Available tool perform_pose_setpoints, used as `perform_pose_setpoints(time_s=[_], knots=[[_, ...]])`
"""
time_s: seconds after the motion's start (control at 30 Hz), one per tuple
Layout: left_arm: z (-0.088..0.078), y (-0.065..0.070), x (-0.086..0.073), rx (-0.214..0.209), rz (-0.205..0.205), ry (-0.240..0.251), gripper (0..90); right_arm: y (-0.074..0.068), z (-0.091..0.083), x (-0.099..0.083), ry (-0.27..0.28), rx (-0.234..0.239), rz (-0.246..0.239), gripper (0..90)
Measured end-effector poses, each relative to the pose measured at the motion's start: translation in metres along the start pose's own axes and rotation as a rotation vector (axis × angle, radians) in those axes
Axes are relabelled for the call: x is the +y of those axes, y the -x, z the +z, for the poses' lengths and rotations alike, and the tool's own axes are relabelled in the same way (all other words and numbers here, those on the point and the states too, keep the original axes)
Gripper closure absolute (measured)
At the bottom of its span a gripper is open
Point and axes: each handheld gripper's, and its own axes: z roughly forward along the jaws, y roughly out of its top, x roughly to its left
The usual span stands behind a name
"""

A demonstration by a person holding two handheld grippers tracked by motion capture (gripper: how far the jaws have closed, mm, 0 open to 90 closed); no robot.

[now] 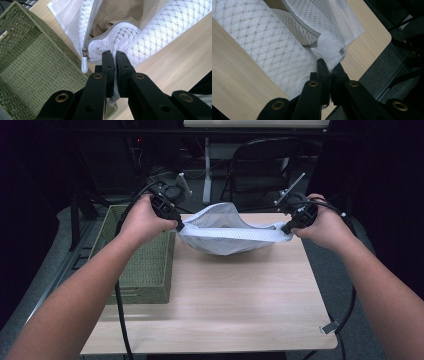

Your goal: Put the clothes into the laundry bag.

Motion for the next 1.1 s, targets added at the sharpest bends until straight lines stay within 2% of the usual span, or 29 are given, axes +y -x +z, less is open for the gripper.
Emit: perform_pose_setpoints(time_s=[0.23, 0.5, 0.87, 1.1], knots=[[-0.004, -0.001, 0.006, 0.021, -0.003, 0.004, 87.0, 0.001, -0.005, 0.003, 0.01, -0.013, -0.001, 87.8], [-0.006, -0.007, 0.01, 0.023, -0.015, 0.001, 86.9, 0.006, -0.008, 0.009, 0.02, -0.028, 0.006, 87.8], [0.005, -0.005, 0.0, -0.011, -0.027, -0.016, 86.9, -0.001, -0.003, 0.005, 0.022, -0.008, 0.002, 87.8], [0.014, -0.001, -0.007, -0.029, -0.015, -0.03, 86.8, -0.003, 0.003, 0.001, -0.009, 0.005, -0.009, 87.7]])
